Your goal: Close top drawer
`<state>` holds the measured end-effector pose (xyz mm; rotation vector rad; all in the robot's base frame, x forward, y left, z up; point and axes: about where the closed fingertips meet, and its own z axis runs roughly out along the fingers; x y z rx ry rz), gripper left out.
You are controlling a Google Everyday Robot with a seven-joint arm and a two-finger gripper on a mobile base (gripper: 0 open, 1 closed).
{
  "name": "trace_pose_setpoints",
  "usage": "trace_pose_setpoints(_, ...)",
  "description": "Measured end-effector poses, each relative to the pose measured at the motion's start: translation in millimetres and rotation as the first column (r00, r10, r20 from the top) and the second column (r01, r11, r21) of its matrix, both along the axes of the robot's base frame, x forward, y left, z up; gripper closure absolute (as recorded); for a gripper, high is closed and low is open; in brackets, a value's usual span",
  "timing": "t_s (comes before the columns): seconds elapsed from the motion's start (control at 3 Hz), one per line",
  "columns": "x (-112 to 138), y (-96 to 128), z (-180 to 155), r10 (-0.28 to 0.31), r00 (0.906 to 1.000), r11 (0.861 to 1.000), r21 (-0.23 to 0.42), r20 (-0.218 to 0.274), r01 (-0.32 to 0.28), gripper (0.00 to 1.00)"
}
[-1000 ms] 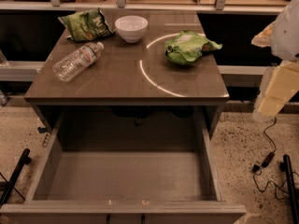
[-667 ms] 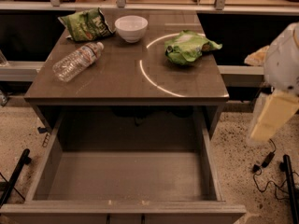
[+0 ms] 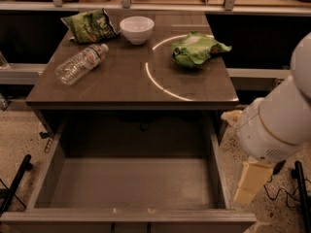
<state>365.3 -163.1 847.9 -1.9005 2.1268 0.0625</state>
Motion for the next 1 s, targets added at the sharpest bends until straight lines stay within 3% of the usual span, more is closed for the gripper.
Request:
trace_pose_setpoints(0.33, -9.5, 1.3, -17.4, 0.008, 0.9993, 1.0, -0.008, -0.036, -0.008, 0.0)
trace_pose_setpoints(0.67, -3.9, 6.7, -34.6, 0.022, 0.9974, 0.999, 0.035, -0.069, -0.02, 0.0)
trace_pose_setpoints(1.0, 1.2, 26.6, -76.8, 0.067, 0.993, 0.991, 0.123, -0.098, -0.054, 0.0)
